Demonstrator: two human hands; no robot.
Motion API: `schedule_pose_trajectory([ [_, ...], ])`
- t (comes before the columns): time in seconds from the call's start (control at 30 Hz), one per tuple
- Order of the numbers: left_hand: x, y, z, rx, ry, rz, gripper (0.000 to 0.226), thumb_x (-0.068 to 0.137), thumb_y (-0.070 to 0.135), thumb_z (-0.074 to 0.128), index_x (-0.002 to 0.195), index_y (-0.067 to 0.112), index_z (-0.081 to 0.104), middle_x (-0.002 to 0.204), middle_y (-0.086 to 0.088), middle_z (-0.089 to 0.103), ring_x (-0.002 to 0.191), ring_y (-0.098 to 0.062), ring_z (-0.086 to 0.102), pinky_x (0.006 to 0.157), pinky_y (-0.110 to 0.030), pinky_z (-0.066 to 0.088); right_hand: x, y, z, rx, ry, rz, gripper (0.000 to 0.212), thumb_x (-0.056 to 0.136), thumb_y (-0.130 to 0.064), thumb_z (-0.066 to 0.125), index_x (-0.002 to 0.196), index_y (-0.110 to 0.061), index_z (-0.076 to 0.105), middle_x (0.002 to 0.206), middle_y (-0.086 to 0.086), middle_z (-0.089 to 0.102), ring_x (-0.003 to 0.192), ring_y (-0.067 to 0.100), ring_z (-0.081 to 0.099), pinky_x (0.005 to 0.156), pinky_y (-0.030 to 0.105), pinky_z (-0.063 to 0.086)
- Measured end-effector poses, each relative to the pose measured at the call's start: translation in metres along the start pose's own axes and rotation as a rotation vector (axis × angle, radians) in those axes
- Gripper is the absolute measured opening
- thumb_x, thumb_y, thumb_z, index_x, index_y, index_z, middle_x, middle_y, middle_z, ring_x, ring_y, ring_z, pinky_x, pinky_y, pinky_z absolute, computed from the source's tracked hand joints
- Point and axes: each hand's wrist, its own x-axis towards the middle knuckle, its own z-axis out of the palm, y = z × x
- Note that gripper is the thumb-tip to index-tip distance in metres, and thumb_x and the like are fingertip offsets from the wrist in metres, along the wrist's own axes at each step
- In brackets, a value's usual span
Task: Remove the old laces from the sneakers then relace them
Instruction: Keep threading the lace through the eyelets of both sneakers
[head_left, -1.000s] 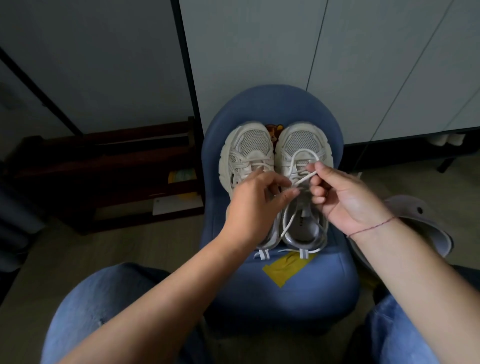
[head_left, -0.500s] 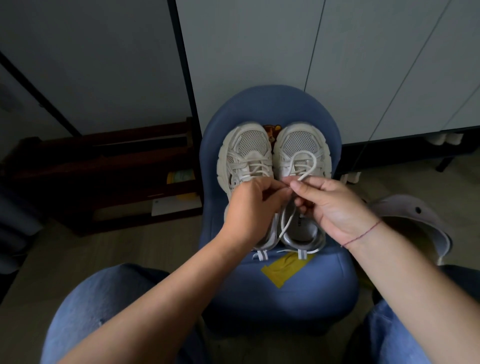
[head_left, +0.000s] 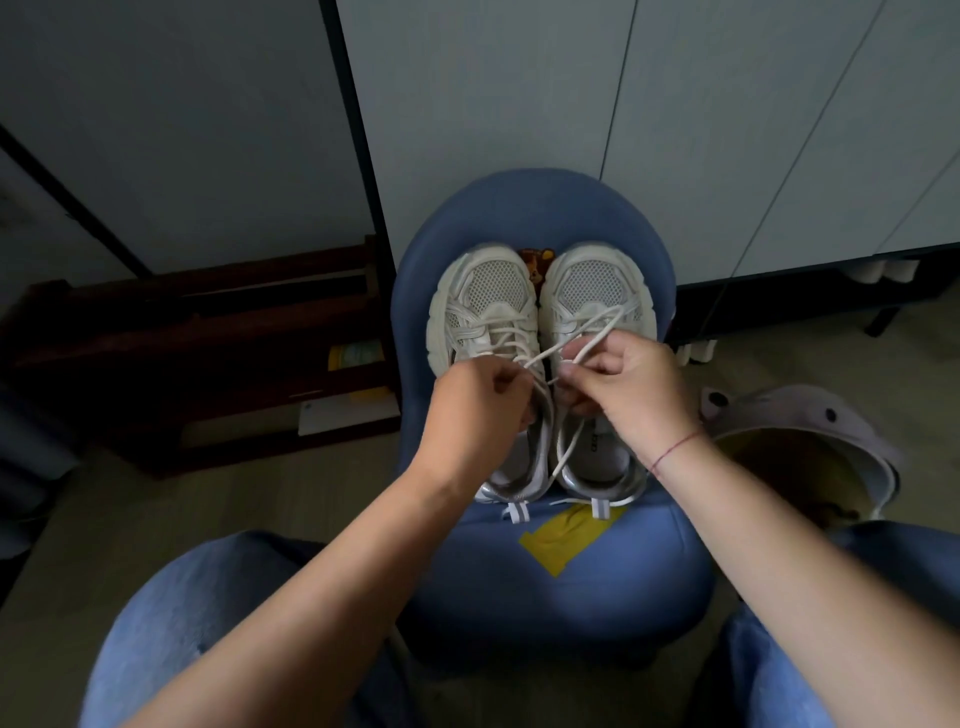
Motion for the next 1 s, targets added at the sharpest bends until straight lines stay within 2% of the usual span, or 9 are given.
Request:
schedule_pose_trajectory([
  [0.07,-0.001,-0.001,0.002,0.003,-0.019,-0.003,0.023,0.090,0.012,0.053,0.076,0.012,0.072,0.072,-0.013,0.071,0.077,-0.032,0.070,0.077,-0.052,0.058,0.003,0.004,0.003,-0.111,0.020,-0.048,0.018,0.080,0.003,0.069,0.077,-0.015,0.063,0.064,0.005,0.068,0.053,0.017,0.064,0.052,0.028,0.054],
  [0.17,-0.002,0.003,0.003,-0.068,-0.025,-0.063,0.038,0.080,0.020,0.044,0.061,0.038,0.071,0.078,-0.018,0.072,0.084,-0.037,0.070,0.083,-0.055,0.056,0.006,0.007,0.007,-0.191,0.050,-0.083,0.017,0.078,0.000,0.072,0.077,-0.015,0.064,0.067,0.006,0.069,0.055,0.016,0.063,0.050,0.025,0.050],
  [0.27,-0.004,0.006,0.000,-0.200,-0.086,-0.169,0.046,0.095,0.000,0.043,0.063,0.025,0.067,0.085,-0.024,0.070,0.088,-0.040,0.069,0.084,-0.047,0.058,0.008,0.010,0.008,-0.214,0.045,-0.106,0.017,0.078,-0.002,0.073,0.076,-0.016,0.064,0.068,0.005,0.069,0.059,0.015,0.064,0.052,0.025,0.051],
  [0.37,-0.007,0.007,-0.002,-0.416,-0.211,-0.314,0.026,0.101,-0.006,0.038,0.090,0.002,0.061,0.083,-0.018,0.064,0.074,-0.027,0.065,0.063,-0.023,0.057,0.008,0.012,0.010,-0.323,0.064,-0.154,0.018,0.075,-0.008,0.077,0.075,-0.020,0.064,0.072,0.002,0.070,0.069,0.015,0.068,0.064,0.028,0.054],
  [0.43,-0.008,0.005,0.000,-0.491,-0.242,-0.364,0.026,0.103,-0.005,0.034,0.110,-0.001,0.059,0.091,-0.020,0.064,0.075,-0.022,0.063,0.061,-0.019,0.056,0.008,0.013,0.012,-0.356,0.092,-0.184,0.024,0.074,-0.010,0.078,0.070,-0.027,0.063,0.070,-0.002,0.069,0.070,0.013,0.067,0.068,0.030,0.055],
  [0.5,-0.008,0.002,0.003,-0.543,-0.227,-0.366,0.032,0.103,-0.005,0.032,0.119,-0.001,0.059,0.099,-0.021,0.064,0.079,-0.021,0.064,0.065,-0.018,0.057,0.008,0.011,0.012,-0.408,0.096,-0.192,0.022,0.074,-0.012,0.079,0.068,-0.027,0.064,0.064,-0.008,0.065,0.066,0.010,0.065,0.066,0.027,0.054],
  [0.63,-0.008,-0.002,0.009,-0.628,-0.133,-0.395,0.025,0.102,-0.002,0.041,0.110,0.008,0.062,0.085,-0.012,0.067,0.074,-0.016,0.065,0.064,-0.016,0.055,0.009,0.006,0.007,-0.273,0.004,-0.036,0.010,0.081,-0.006,0.071,0.079,-0.012,0.063,0.057,0.000,0.061,0.042,0.007,0.057,0.045,0.023,0.051],
  [0.77,-0.006,-0.010,0.014,-0.646,-0.085,-0.392,0.021,0.099,0.003,0.052,0.116,0.002,0.064,0.079,-0.008,0.069,0.065,-0.010,0.067,0.064,-0.016,0.056,0.011,0.001,0.000,-0.097,-0.076,0.044,0.016,0.086,0.003,0.064,0.080,-0.011,0.059,0.066,0.009,0.064,0.044,0.010,0.061,0.043,0.020,0.050],
  [1.0,-0.003,-0.018,0.020,-0.656,-0.048,-0.367,0.011,0.092,0.004,0.064,0.101,0.005,0.071,0.072,-0.005,0.073,0.064,-0.011,0.070,0.063,-0.018,0.057,0.010,0.008,0.007,-0.274,0.004,-0.012,0.015,0.081,-0.010,0.073,0.069,-0.016,0.066,0.047,-0.005,0.059,0.036,0.005,0.051,0.039,0.019,0.043],
])
